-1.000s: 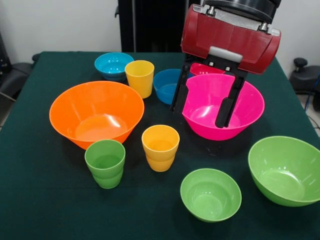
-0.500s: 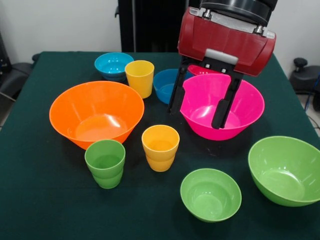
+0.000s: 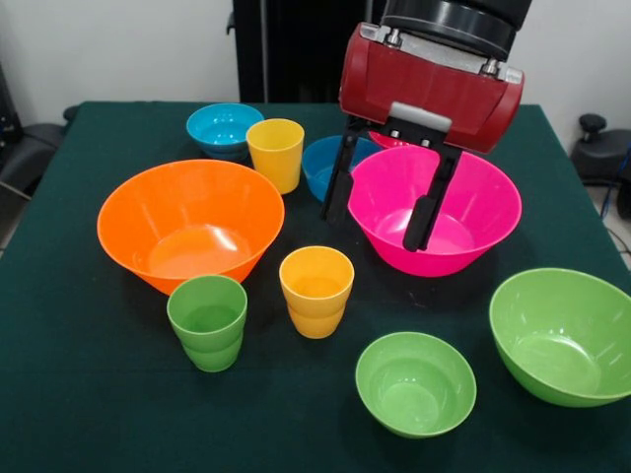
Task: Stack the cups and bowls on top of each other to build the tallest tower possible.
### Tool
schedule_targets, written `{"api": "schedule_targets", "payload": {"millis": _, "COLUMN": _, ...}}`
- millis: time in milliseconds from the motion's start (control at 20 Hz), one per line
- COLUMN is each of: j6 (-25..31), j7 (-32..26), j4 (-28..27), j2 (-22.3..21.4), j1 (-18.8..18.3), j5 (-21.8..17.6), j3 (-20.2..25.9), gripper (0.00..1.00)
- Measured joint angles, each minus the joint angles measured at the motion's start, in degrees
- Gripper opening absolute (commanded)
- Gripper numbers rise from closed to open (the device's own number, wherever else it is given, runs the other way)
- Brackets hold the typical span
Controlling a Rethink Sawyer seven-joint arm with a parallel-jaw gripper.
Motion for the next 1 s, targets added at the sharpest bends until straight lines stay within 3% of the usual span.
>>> {"api": "schedule_targets", "payload": {"millis": 1000, "j6": -1.17, "j7": 0.00, "j4": 6.52, "j2": -2.58, "j1": -1.31, "j5": 0.57, "j3": 0.57, "gripper": 1.00}}
